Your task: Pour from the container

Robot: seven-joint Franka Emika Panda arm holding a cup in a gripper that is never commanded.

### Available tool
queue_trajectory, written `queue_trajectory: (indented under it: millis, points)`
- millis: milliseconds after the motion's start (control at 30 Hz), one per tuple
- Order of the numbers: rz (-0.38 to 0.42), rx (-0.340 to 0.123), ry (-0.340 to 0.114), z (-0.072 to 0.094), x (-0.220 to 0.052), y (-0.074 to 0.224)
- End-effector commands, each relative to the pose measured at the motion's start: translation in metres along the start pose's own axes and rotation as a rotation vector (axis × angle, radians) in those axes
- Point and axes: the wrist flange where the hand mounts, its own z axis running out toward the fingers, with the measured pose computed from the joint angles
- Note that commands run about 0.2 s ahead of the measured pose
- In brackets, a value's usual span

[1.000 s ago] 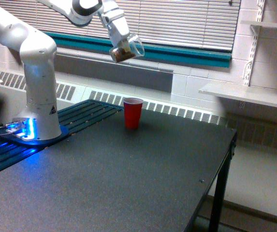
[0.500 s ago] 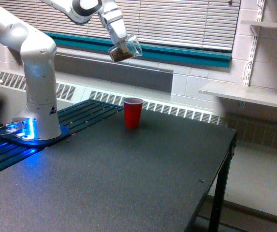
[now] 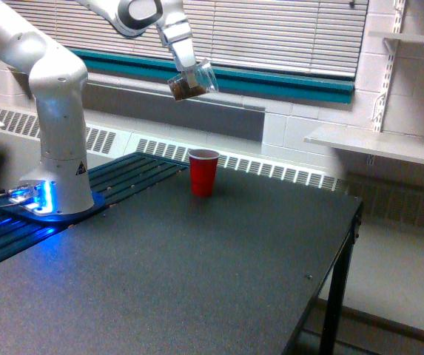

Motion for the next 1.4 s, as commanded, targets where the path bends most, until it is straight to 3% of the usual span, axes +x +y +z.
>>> queue_trajectory:
  millis: [33, 567, 1400]
  points:
    - [0.03, 0.0, -0.018, 0.005, 0.001, -0.008]
    - [0.103, -0.004, -0.064, 0.013, -0.003, -0.023]
    - [0.237, -0.044, -0.147, 0.03, -0.007, -0.015]
